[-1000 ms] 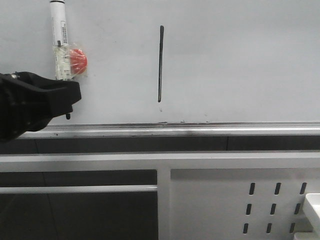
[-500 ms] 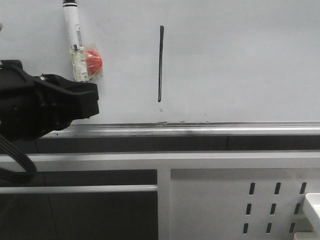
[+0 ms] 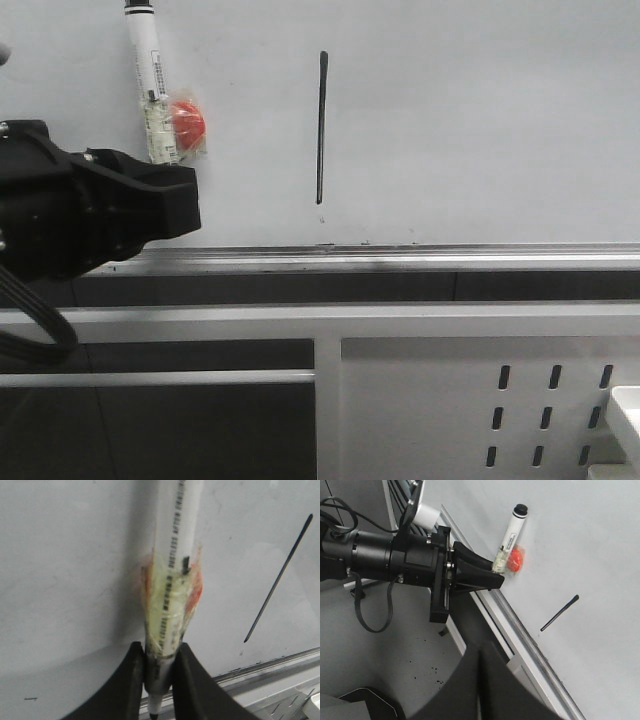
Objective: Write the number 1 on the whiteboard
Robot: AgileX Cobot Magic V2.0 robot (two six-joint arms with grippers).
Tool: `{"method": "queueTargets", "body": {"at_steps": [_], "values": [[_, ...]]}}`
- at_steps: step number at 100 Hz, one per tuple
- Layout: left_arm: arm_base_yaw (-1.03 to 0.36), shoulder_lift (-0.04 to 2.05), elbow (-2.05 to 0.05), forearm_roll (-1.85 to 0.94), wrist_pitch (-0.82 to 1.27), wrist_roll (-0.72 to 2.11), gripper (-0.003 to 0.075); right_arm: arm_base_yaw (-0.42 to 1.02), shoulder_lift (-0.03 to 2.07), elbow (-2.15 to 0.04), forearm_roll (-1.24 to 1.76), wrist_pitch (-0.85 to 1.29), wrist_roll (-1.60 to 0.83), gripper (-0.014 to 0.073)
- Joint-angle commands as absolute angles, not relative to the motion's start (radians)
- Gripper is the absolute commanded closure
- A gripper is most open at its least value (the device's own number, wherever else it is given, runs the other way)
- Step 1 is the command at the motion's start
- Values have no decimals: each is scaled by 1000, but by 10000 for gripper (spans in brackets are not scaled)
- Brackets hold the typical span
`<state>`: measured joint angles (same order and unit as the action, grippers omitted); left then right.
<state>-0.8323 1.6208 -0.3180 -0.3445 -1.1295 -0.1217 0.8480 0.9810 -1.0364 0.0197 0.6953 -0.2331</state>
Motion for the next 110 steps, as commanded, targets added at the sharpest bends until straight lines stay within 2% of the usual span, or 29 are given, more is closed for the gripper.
{"method": "queueTargets", "body": {"at_steps": [1, 55, 62, 74, 81, 110], "values": [[-836, 1600, -343, -367, -1353, -112, 740, 845, 966, -1069, 8, 636, -233, 663], [-836, 1600, -343, -415, -1356, -111, 731, 845, 966, -1069, 8, 637, -233, 663], [-836, 1600, -343, -415, -1360, -111, 685, 845, 966, -1069, 8, 637, -233, 663], [-836, 1600, -343, -415, -1360, -111, 552, 845, 966, -1069, 8, 638, -233, 663], [-836, 1600, -343, -415, -1360, -111, 508, 845, 966, -1069, 8, 639, -233, 663], [-836, 1600, -343, -382, -1360, -111, 504, 845, 966, -1069, 8, 639, -233, 663]]}}
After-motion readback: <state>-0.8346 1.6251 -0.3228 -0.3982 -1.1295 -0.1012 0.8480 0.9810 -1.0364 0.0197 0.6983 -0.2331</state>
